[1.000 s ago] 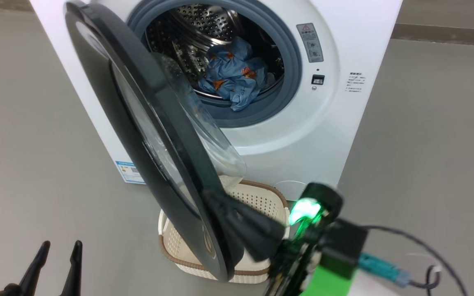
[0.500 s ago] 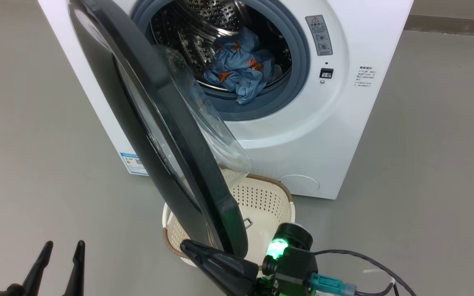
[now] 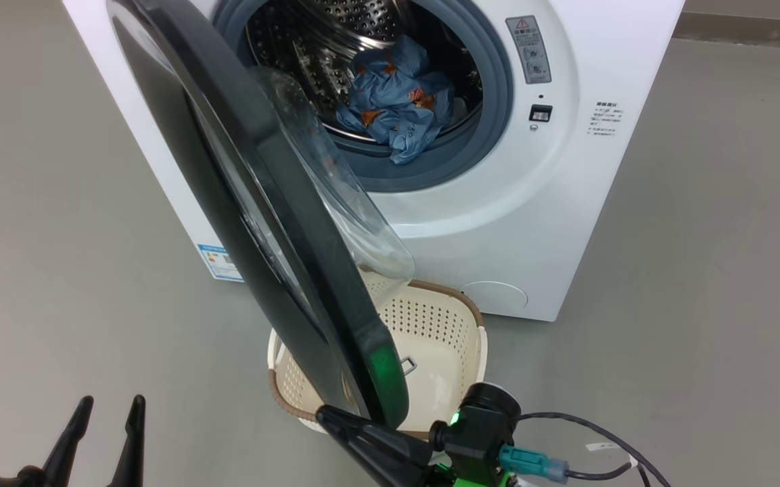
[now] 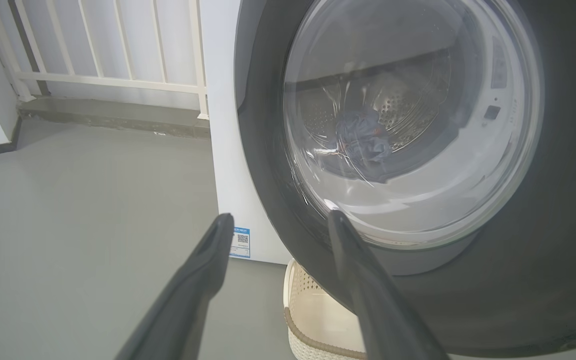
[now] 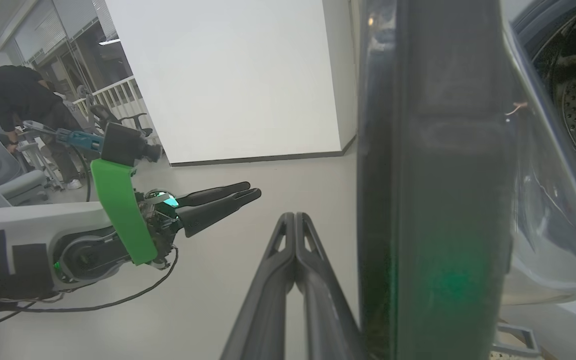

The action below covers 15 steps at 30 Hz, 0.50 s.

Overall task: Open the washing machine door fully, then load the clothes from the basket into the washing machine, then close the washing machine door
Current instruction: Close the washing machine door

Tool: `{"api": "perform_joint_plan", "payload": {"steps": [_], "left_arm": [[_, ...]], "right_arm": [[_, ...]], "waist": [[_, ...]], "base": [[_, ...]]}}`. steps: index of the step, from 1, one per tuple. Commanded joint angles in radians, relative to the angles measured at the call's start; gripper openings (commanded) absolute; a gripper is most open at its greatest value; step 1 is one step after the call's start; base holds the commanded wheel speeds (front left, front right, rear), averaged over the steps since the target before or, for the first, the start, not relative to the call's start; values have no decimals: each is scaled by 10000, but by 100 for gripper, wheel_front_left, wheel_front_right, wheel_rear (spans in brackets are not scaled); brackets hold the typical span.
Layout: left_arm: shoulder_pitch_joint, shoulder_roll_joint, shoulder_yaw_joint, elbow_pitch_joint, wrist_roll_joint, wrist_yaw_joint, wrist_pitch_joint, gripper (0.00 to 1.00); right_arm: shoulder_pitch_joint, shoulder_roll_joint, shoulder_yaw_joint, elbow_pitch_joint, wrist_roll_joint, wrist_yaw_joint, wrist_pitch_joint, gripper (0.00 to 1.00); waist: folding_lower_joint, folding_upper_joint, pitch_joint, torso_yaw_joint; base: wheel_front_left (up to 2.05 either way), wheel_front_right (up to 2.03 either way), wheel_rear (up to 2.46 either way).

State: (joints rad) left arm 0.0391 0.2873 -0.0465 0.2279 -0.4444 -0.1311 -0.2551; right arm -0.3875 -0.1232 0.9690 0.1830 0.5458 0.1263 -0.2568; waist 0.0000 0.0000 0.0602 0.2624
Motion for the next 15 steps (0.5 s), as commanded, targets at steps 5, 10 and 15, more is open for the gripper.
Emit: {"api": "perform_joint_plan", "payload": {"steps": [5, 10, 15], "left_arm": [[-495, 220, 356, -190, 48, 4, -67, 100], [-524, 233, 344, -220, 53, 4, -67, 100], [-544, 215, 348, -254, 61, 4, -67, 100]], "right_arm": [[-126, 224, -139, -19, 62, 44, -49, 0], [-156, 261, -335, 83, 44, 44, -49, 0], [-174, 253, -678, 175, -31, 44, -49, 0]], "waist": [[0, 0, 31, -27], [0, 0, 100, -80], [0, 0, 180, -162]], "base": [[0, 0, 0], [0, 0, 0], [0, 0, 0]]}}
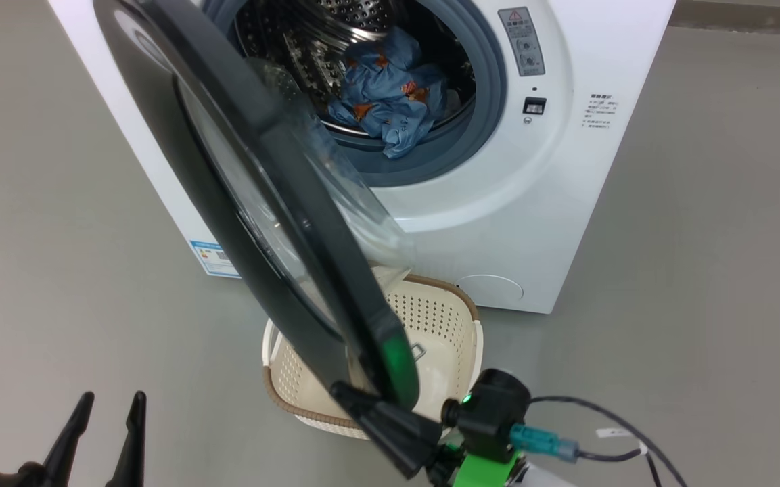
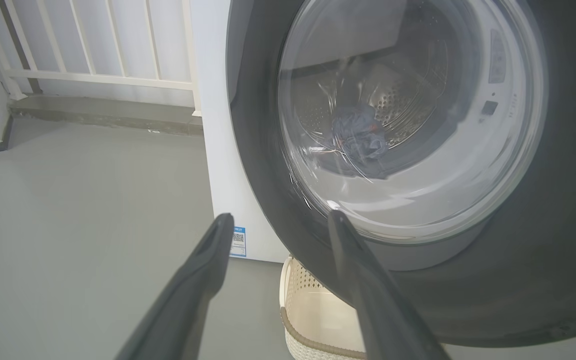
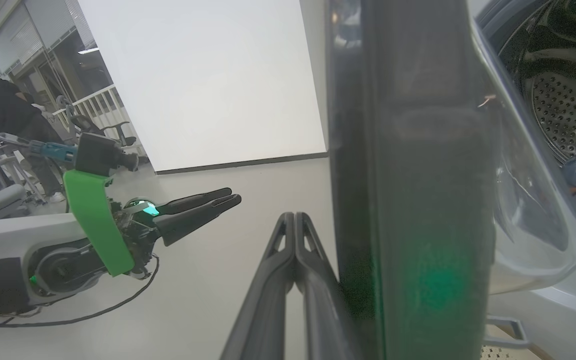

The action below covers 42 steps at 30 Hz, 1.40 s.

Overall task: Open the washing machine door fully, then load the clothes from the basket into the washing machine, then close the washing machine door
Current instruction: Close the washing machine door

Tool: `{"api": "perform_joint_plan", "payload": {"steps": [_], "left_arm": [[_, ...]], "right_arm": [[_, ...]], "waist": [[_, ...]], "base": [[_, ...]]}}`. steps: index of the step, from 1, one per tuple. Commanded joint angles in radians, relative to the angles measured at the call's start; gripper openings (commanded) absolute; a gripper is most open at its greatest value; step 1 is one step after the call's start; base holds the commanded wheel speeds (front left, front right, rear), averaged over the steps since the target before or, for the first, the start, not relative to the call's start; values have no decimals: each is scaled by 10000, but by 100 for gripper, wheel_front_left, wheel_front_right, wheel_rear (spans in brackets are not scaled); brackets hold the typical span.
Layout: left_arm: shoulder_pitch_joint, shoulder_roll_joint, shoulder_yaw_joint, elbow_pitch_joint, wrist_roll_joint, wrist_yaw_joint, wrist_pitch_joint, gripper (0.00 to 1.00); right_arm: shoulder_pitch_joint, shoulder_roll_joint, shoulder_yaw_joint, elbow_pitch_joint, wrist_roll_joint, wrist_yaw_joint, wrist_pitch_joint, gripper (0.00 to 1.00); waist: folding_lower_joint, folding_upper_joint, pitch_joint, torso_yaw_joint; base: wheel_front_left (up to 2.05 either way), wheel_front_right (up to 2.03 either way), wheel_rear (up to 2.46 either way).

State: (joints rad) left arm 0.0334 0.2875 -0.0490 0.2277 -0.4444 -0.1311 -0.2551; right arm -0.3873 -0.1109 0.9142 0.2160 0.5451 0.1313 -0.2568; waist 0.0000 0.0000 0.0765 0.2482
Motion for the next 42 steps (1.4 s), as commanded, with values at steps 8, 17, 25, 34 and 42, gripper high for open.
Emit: {"api": "perform_joint_plan", "payload": {"steps": [8, 17, 25, 34, 42], "left_arm": [[-609, 152, 375, -345, 94, 4, -67, 100], [-897, 22, 286, -503, 107, 4, -67, 100], [-1409, -42, 107, -556, 46, 4, -67, 100], [-2112, -160, -104, -614, -35, 4, -67, 100], [-2717, -304, -328, -709, -83, 4, -67, 100]], "right_arm": [[-236, -8, -1097, 34, -245, -6, -49, 0], [-688, -234, -2699, 354, -548, -6, -49, 0], [-1356, -413, -3665, 550, -786, -6, -49, 0], [-2228, -655, -4835, 779, -1034, -6, -49, 0], [-3084, -731, -5606, 1048, -1318, -6, -49, 0]], "waist": [[0, 0, 209, -143], [0, 0, 682, -235], [0, 0, 1268, -168], [0, 0, 2030, 33], [0, 0, 2722, 253]], "base": [[0, 0, 0], [0, 0, 0], [0, 0, 0], [0, 0, 0], [0, 0, 0]]}}
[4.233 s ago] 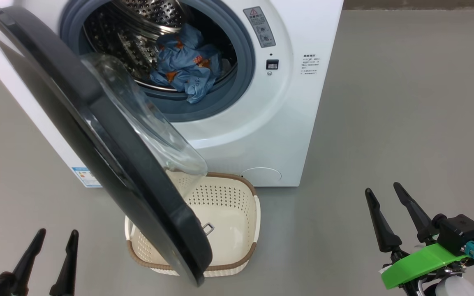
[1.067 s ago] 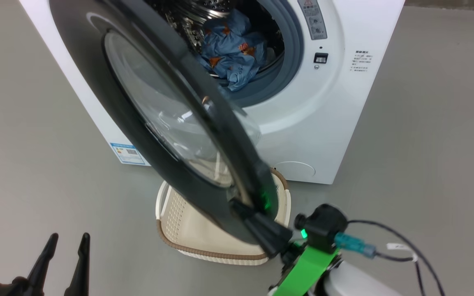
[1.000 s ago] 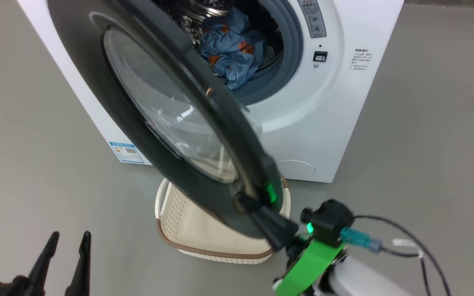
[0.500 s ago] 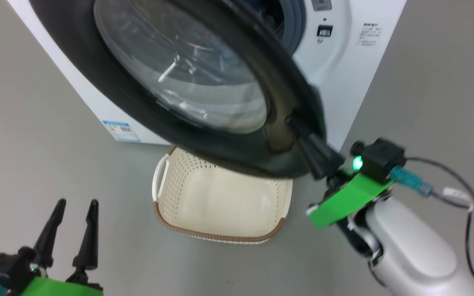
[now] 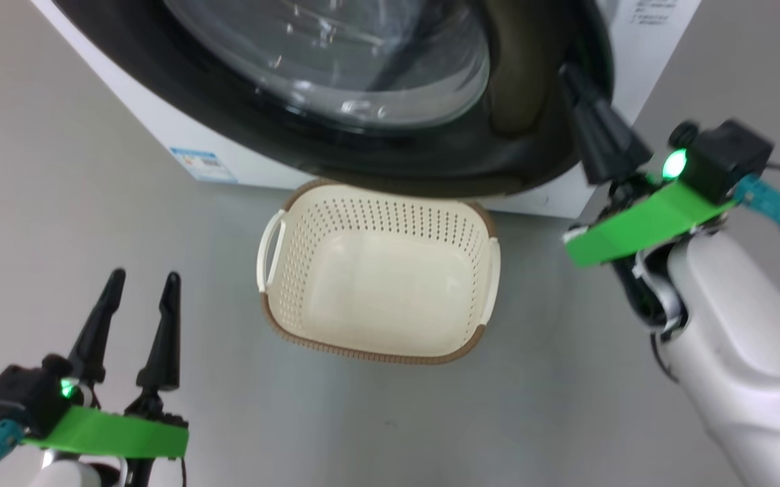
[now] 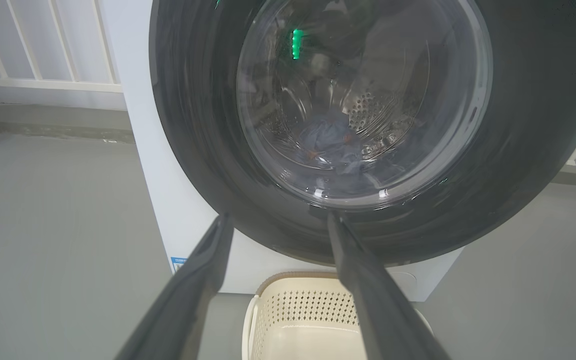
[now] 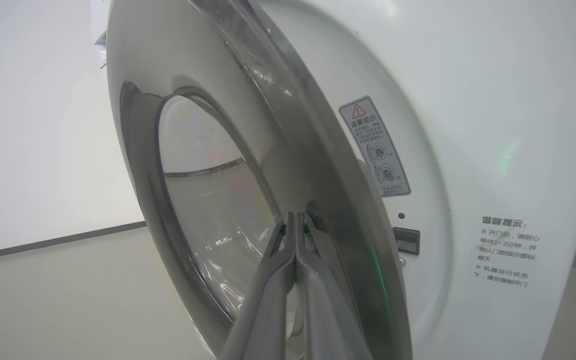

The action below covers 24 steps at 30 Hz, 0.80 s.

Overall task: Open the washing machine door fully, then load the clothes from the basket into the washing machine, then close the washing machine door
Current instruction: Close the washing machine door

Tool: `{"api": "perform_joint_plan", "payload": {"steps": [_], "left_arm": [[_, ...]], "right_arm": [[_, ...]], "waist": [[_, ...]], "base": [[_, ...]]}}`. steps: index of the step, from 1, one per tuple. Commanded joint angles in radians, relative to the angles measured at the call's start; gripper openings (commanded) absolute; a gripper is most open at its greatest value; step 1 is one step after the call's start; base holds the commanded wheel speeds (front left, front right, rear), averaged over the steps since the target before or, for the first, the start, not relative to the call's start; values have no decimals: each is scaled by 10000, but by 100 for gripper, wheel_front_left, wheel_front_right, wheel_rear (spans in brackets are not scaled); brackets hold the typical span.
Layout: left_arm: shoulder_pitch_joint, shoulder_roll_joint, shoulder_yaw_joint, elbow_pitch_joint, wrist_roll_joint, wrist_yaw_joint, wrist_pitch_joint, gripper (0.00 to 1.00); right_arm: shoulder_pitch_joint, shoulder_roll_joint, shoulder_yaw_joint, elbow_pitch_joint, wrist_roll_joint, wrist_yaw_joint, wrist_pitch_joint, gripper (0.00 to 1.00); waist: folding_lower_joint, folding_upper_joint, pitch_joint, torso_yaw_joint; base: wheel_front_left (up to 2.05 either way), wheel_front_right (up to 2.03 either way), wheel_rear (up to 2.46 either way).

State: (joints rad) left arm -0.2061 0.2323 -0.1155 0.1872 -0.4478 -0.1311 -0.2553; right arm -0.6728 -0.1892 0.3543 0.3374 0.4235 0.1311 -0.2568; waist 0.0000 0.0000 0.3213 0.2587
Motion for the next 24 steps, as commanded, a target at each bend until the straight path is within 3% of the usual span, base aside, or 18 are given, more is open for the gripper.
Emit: {"api": "perform_joint_plan", "payload": {"steps": [1, 24], "left_arm": [[-401, 237, 300, -313, -62, 4, -65, 100], [-1320, 184, -144, -267, -244, 4, -65, 100]], "right_arm": [[-347, 50, -87, -112, -153, -4, -49, 0], [-1906, 607, -1620, 426, -1118, -4, -49, 0]], "waist": [[0, 0, 364, 180], [0, 0, 1326, 684]], "base": [[0, 0, 0], [0, 0, 0]]}}
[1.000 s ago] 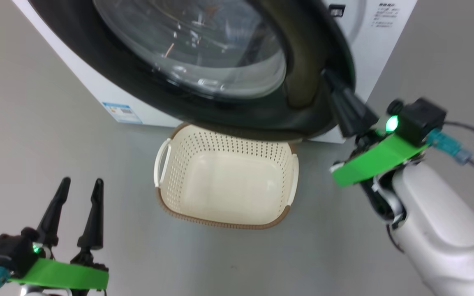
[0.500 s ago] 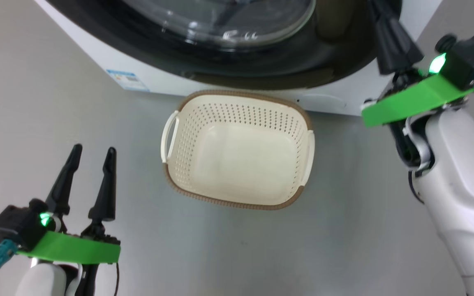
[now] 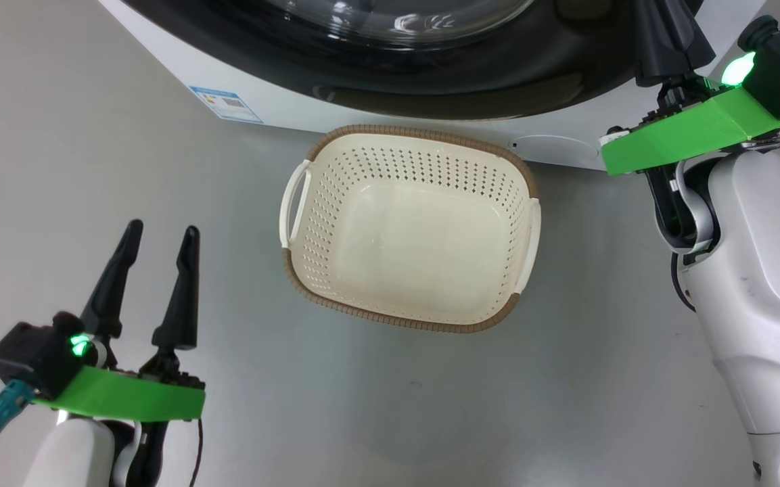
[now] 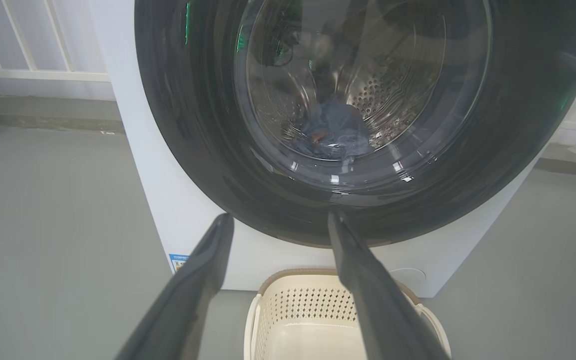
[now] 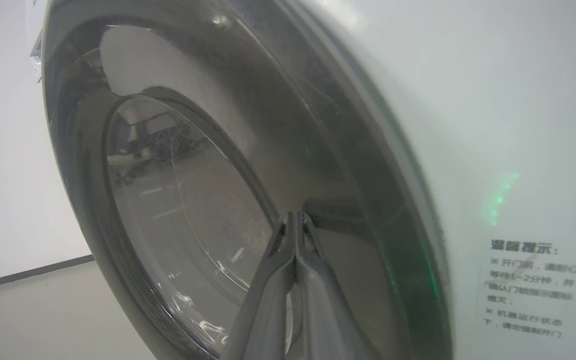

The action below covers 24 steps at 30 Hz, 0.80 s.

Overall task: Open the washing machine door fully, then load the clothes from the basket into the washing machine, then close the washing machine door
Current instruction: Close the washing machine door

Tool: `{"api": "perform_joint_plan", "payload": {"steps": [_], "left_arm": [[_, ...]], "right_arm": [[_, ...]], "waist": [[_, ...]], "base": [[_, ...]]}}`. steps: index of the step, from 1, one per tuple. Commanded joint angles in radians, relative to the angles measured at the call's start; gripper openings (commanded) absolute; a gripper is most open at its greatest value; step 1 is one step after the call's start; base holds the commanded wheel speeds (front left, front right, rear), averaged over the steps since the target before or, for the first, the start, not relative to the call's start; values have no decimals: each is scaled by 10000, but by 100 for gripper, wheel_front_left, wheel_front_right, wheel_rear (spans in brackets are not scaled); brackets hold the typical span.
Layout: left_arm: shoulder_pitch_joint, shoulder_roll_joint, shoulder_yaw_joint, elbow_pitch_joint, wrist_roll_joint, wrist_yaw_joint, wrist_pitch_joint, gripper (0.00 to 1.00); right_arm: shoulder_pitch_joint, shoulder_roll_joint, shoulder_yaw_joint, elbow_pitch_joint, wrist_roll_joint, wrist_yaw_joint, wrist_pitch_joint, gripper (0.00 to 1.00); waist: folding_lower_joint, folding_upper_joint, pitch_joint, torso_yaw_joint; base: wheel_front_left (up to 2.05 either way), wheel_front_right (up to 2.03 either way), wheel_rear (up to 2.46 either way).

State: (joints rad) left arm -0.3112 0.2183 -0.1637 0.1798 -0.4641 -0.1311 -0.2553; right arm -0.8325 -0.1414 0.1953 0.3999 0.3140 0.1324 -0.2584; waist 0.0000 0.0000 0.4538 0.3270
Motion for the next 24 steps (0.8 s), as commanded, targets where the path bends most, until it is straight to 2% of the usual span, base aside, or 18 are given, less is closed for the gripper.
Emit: {"api": "perform_joint_plan", "payload": {"steps": [1, 9, 16, 17, 19, 21, 22, 23, 24], "left_arm": [[-287, 323, 327, -175, -80, 4, -65, 100], [-270, 352, 307, 21, -64, 4, -65, 100], [60, 472, 382, 376, -69, 4, -65, 100], [120, 497, 409, 424, -67, 4, -65, 100], [263, 557, 477, 511, -54, 4, -65, 100], [428, 623, 552, 578, -41, 4, -65, 100], [512, 656, 590, 606, -32, 4, -65, 100], [596, 688, 627, 630, -21, 4, -65, 100], [676, 718, 661, 639, -14, 4, -65, 100]], "right_arm": [[-317, 138, -82, -203, -53, -17, -34, 0], [-68, 310, 121, -90, 25, -17, -34, 0], [942, 413, 706, -202, 316, -17, -34, 0], [1127, 420, 753, -229, 352, -17, -34, 7], [1502, 429, 817, -287, 411, -17, -34, 36], [1882, 441, 808, -350, 464, -17, -34, 56], [2070, 446, 792, -388, 484, -17, -34, 76], [2259, 449, 773, -424, 510, -17, -34, 90], [2441, 450, 751, -457, 529, -17, -34, 100]], "waist": [[0, 0, 2, 2], [0, 0, -230, -146], [0, 0, -944, -447], [0, 0, -1063, -502], [0, 0, -1314, -631], [0, 0, -1571, -774], [0, 0, -1701, -843], [0, 0, -1828, -910], [0, 0, -1944, -977]], "base": [[0, 0, 0], [0, 0, 0], [0, 0, 0], [0, 0, 0], [0, 0, 0], [0, 0, 0], [0, 0, 0], [0, 0, 0], [0, 0, 0]]}}
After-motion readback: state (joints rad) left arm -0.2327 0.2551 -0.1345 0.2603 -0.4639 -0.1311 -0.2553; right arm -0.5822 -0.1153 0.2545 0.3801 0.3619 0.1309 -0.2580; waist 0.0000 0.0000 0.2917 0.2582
